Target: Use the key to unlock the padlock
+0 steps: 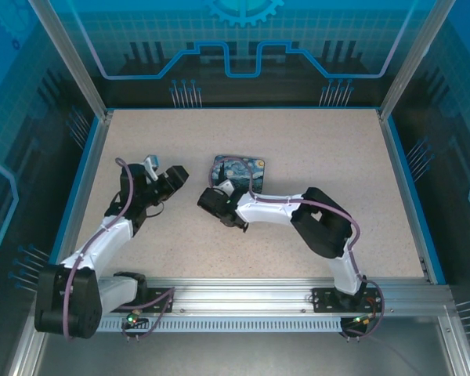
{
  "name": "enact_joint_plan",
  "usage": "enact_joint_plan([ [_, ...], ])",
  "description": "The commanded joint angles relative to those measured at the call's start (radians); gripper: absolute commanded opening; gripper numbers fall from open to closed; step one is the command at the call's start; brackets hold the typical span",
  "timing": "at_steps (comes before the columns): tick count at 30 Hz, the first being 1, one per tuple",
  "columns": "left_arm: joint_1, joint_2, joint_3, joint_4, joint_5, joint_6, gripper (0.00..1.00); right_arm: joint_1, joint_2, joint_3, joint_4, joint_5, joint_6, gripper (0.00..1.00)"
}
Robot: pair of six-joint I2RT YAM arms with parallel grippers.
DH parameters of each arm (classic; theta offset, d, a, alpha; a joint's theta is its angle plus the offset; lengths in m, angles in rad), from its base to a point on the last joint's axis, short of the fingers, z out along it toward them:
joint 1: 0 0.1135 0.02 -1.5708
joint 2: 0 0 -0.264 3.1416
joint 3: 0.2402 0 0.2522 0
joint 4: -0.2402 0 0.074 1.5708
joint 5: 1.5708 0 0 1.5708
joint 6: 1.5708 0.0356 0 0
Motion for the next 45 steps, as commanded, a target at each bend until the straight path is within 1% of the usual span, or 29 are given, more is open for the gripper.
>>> enact_joint_plan([
  [1,0.011,-0.029,-0.03,-0.029,0.018,-0.006,0.71,0.009,0.026,0.027,-0.001,0.042,0.009,0.55],
  [9,0.017,-0.064,-0.037,-0.058,0.013,-0.002,0.71,0.011,0.076,0.069,0.041,0.019,-0.012,0.54],
  [13,0.019,-0.077,-0.039,-0.072,0.011,0.002,0.71,0.005,0.096,0.075,0.051,0.016,-0.009,0.52],
  [18,0.02,-0.082,-0.044,-0.078,0.01,0.003,0.71,-0.003,0.091,0.042,0.08,0.021,-0.008,0.48],
  [26,0.021,-0.104,-0.047,-0.097,0.007,0.008,0.72,-0.025,0.075,-0.021,0.149,-0.018,-0.018,0.4],
  [29,0.021,-0.113,-0.05,-0.104,0.004,0.01,0.72,-0.036,0.047,-0.07,0.209,-0.04,-0.031,0.36],
  [32,0.021,-0.115,-0.052,-0.107,0.004,0.012,0.72,-0.048,0.016,-0.116,0.279,-0.069,-0.05,0.29],
  [36,0.021,-0.119,-0.049,-0.117,0.007,0.016,0.72,-0.056,-0.058,-0.206,0.388,-0.104,-0.079,0.17],
  [40,0.021,-0.144,-0.029,-0.165,0.012,0.045,0.72,-0.079,-0.153,-0.337,0.546,-0.197,-0.107,0.07],
  [45,0.01,-0.175,-0.029,-0.179,0.032,0.044,0.71,-0.123,-0.223,-0.468,0.733,-0.362,-0.148,0.05],
])
